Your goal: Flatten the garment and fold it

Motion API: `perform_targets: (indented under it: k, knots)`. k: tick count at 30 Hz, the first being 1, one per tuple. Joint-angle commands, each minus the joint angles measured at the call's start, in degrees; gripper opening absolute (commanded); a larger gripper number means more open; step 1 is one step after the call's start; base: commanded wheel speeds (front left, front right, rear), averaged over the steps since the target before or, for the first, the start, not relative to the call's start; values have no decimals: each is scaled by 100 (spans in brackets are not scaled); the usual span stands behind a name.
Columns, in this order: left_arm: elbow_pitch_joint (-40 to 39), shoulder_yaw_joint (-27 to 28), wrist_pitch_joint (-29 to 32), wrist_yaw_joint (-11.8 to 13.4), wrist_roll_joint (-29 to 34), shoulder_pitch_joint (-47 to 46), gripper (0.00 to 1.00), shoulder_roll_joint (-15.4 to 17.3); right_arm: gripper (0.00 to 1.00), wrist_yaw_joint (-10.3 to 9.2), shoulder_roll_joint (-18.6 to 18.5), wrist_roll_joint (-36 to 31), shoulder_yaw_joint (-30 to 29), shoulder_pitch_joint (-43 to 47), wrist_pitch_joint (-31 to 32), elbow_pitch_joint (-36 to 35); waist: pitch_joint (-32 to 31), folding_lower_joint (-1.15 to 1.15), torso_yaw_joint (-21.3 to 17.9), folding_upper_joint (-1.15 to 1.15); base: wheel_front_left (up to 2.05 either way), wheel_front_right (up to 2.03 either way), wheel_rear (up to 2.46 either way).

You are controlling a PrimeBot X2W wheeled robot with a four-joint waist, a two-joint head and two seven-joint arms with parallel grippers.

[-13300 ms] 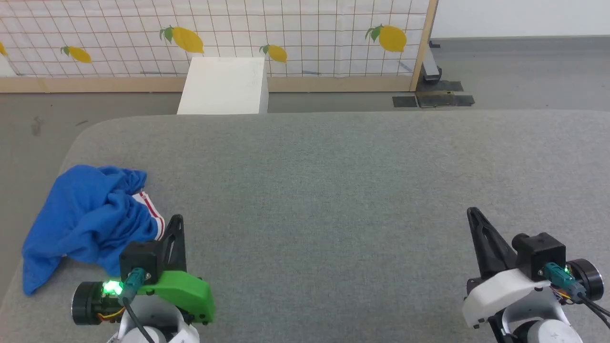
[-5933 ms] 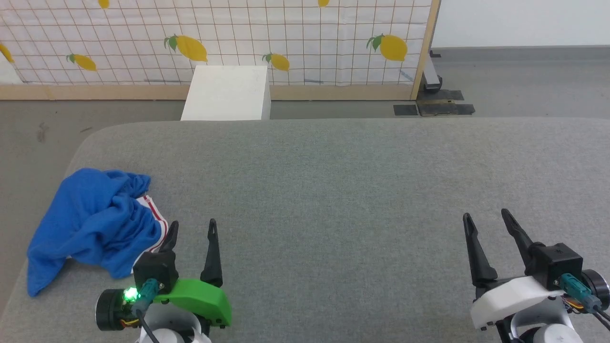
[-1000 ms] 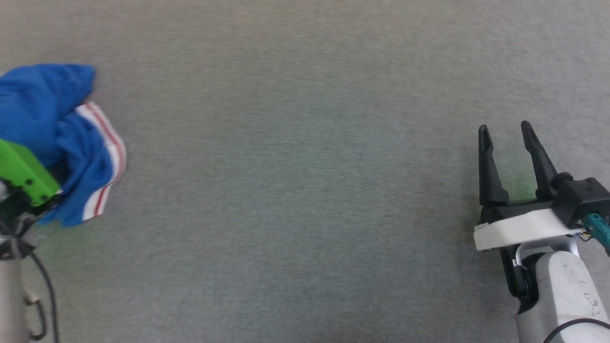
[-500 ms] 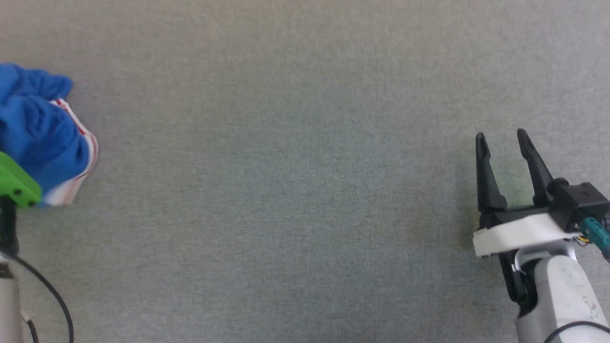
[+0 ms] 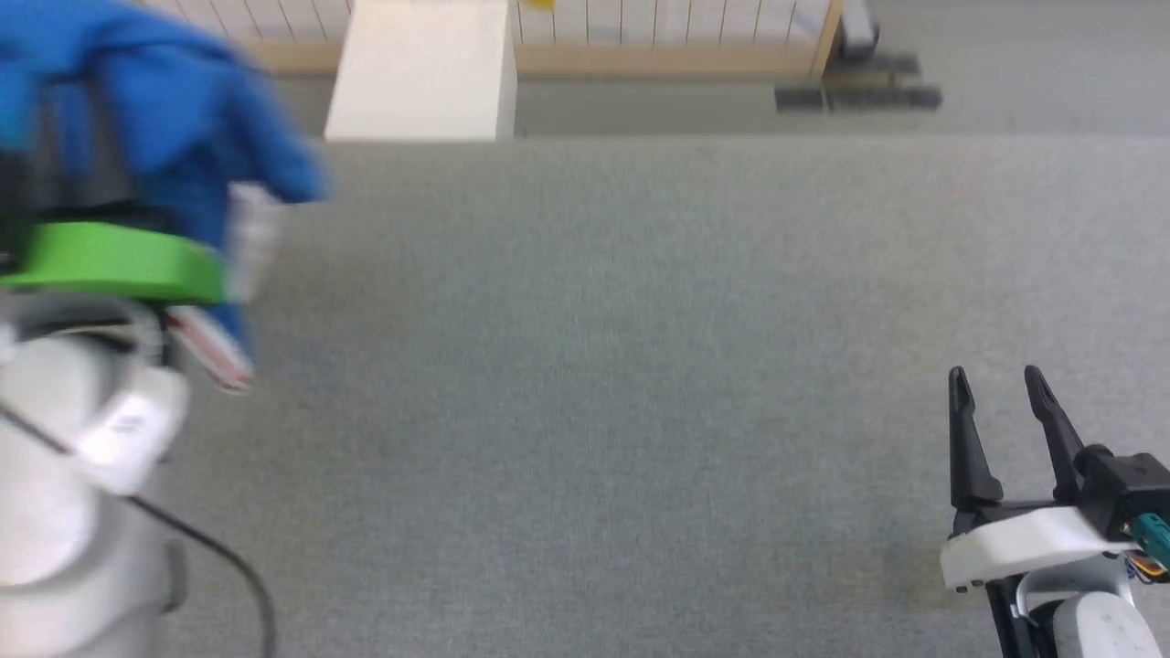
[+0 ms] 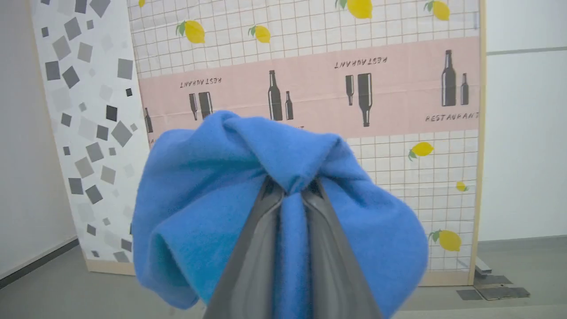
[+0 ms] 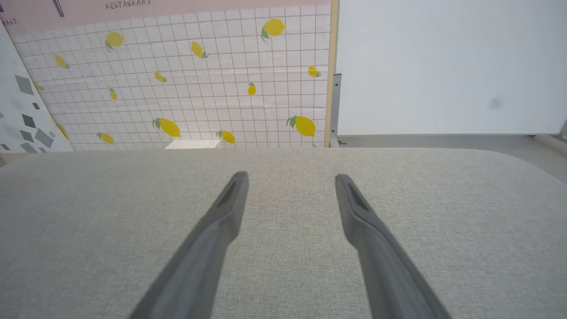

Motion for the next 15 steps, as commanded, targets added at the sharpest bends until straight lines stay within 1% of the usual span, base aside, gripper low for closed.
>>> perform_targets:
  k: [1,3,6,11,15]
  knots:
    - [-72,-149,-31,-57,41,-146,0,-149,100,-8,2,-9,-8,83,30,-59,-472,0,-80,33,0,0,0]
    - [-100,-421,-6,-109,48,-246,0,-374,100,-8,2,-16,-10,138,85,-123,-537,0,-163,33,0,0,0]
    - [-50,-830,9,-188,-11,-365,0,-799,100,-8,2,-53,14,185,170,-225,-605,0,-339,33,0,0,0]
    - [285,-1361,0,-379,-243,-463,0,-1430,100,-8,2,-68,49,211,274,-358,-649,0,-716,33,0,0,0]
    - [747,-1808,81,-483,-409,-443,0,-1700,100,-8,2,-58,88,232,332,-419,-613,0,-992,33,0,0,0]
